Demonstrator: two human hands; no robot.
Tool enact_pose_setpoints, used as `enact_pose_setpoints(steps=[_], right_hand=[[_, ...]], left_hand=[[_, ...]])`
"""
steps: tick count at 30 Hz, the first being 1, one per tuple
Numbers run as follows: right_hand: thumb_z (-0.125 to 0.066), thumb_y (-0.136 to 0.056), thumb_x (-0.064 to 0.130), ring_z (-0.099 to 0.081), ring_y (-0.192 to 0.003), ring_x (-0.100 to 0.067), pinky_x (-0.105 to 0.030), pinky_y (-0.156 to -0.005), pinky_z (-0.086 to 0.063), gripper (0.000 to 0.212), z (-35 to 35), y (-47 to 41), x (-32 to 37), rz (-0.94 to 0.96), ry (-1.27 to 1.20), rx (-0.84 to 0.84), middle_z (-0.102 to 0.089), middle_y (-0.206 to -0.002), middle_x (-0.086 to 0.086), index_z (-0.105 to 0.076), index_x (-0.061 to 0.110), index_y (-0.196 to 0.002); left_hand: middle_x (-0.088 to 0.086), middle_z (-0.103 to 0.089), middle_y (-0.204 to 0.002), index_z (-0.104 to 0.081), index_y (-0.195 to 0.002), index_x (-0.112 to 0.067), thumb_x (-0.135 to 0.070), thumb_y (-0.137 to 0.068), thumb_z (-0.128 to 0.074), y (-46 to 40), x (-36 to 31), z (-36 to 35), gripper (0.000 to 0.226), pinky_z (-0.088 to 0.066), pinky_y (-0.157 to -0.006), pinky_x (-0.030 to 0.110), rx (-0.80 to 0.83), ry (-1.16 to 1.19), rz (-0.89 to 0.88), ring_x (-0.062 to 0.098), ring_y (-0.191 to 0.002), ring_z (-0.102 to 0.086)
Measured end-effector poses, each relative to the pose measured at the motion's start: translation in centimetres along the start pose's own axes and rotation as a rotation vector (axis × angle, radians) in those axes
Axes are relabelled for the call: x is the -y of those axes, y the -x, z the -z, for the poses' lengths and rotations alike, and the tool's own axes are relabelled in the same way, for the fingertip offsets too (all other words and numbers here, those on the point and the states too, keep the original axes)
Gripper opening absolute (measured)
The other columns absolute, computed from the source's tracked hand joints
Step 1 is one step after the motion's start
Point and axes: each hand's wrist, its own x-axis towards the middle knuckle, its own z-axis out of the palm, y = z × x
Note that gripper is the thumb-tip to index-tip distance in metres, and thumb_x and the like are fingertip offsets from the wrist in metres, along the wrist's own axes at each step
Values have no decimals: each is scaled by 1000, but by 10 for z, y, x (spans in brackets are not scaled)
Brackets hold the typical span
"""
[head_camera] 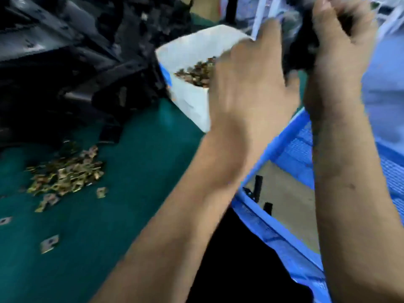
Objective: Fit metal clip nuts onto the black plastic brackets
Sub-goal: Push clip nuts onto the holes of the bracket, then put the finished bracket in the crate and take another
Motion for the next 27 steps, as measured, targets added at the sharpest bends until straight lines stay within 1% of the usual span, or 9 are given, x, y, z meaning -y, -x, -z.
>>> enact_pose_setpoints(steps=[3,7,10,13,16,20,24,25,27], right_hand=[[-69,-95,14,-47,-56,-14,-23,-54,-40,21,96,5,-35,-267,29,-91,-50,-63,0,-54,14,-81],[-64,-100,11,-54,-50,-12,-23,-49,-46,28,191,59,-112,-731,107,-206,-55,-57,1,-54,15,-74],[-65,-99,7,-66,-72,-22,-34,-50,-59,14,230,111,-168,-1112,180,-350,-67,-87,-13,-62,9,-85],[-63,-97,0,-67,-97,-39,-50,-79,-60,19,242,148,-207,-1317,134,-435,-64,-111,-29,-63,-7,-115],[-52,-98,-6,-61,-100,-40,-61,-100,-51,17,238,161,-220,-1405,72,-457,-57,-109,-28,-56,-8,-114],[-54,-99,-1,-64,-76,-31,-42,-61,-55,7,231,160,-218,-1436,119,-434,-63,-93,-19,-60,-1,-96],[-55,-104,9,-64,-116,-48,-44,-84,-59,32,225,163,-218,-1468,95,-446,-58,-134,-28,-52,-4,-132],[-55,-104,9,-67,-112,-43,-41,-78,-58,29,222,164,-216,-1471,110,-439,-59,-128,-28,-52,-4,-129],[-55,-102,5,-70,-67,-28,-30,-51,-51,9,215,159,-213,-1440,147,-433,-64,-92,-22,-55,-3,-105]], left_hand=[[6,-60,-114,-57,-119,-21,-28,-90,-67,30,-52,-66,32,-43,-79,40,198,0,-139,30,-100,-62],[10,-55,-120,-62,-118,-17,-15,-92,-65,79,-60,-149,26,-49,-84,46,632,24,-181,34,-107,-61],[11,-58,-120,-67,-116,-19,-17,-95,-64,118,-32,-198,21,-52,-90,45,902,-20,-96,35,-114,-60],[10,-59,-120,-68,-116,-21,-22,-95,-62,151,-3,-226,22,-52,-93,44,1008,-129,-41,35,-117,-57],[11,-56,-125,-66,-122,-21,-36,-95,-61,167,13,-242,31,-50,-99,45,1113,-172,35,35,-125,-50],[13,-51,-134,-61,-129,-19,-43,-97,-59,170,14,-255,40,-46,-105,47,1178,-141,103,34,-131,-46],[13,-53,-135,-62,-133,-17,-41,-101,-58,168,10,-261,40,-48,-105,44,1211,-113,95,33,-129,-50],[13,-54,-133,-63,-130,-16,-39,-101,-58,167,8,-259,37,-49,-104,43,1202,-104,96,33,-127,-52],[13,-57,-127,-66,-123,-15,-32,-101,-59,161,0,-253,28,-51,-100,44,1151,-46,100,34,-122,-57]])
